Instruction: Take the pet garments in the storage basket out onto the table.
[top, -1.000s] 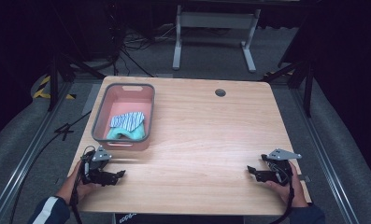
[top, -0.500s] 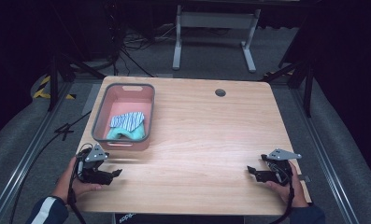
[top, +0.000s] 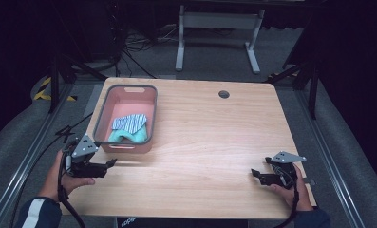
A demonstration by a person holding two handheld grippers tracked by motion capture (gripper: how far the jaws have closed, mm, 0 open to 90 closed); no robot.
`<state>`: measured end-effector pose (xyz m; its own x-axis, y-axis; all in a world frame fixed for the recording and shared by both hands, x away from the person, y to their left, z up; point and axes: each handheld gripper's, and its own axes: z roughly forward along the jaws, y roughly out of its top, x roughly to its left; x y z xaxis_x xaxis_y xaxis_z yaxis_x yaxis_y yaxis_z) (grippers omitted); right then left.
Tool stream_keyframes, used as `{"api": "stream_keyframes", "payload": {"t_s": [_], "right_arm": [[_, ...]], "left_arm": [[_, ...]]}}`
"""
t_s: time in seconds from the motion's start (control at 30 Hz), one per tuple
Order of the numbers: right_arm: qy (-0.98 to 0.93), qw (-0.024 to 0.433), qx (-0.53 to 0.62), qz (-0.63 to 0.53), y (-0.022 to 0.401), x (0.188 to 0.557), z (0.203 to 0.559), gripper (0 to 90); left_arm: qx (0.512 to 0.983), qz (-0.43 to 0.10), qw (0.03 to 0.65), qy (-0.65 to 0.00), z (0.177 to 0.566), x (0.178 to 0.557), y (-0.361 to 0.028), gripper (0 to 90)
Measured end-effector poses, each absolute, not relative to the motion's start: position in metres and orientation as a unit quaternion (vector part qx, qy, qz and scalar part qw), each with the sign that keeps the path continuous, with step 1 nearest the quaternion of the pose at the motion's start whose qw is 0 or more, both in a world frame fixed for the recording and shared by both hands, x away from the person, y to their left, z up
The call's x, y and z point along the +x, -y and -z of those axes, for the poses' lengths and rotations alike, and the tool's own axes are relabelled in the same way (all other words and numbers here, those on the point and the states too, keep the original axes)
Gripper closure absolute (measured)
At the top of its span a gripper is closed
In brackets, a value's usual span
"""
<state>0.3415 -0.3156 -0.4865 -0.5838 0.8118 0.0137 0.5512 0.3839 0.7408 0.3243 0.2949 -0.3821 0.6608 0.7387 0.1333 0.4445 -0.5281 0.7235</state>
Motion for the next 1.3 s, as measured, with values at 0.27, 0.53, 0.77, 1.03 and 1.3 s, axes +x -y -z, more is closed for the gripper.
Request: {"api": "stream_keyframes", "payload": {"t_s": [0.27, 0.53, 0.77, 1.03, 1.3], "right_arm": [[-0.812, 0.179, 0.419, -0.364, 0.316, 0.342, 0.487, 20.1], [-0.812, 0.179, 0.419, -0.364, 0.316, 0.342, 0.487, 20.0], [-0.812, 0.179, 0.419, -0.364, 0.316, 0.342, 0.487, 20.1], [-0.814, 0.178, 0.417, -0.364, 0.315, 0.341, 0.486, 20.1], [-0.813, 0.178, 0.417, -0.364, 0.315, 0.341, 0.486, 20.1]], "left_arm": [[0.846, -0.228, 0.333, -0.349, 0.359, 0.347, -0.288, 18.6], [0.858, -0.217, 0.306, -0.351, 0.359, 0.378, -0.271, 18.5], [0.861, -0.201, 0.279, -0.375, 0.366, 0.411, -0.265, 18.2], [0.873, -0.179, 0.237, -0.388, 0.374, 0.445, -0.250, 17.9], [0.882, -0.154, 0.184, -0.406, 0.393, 0.472, -0.237, 18.7]]}}
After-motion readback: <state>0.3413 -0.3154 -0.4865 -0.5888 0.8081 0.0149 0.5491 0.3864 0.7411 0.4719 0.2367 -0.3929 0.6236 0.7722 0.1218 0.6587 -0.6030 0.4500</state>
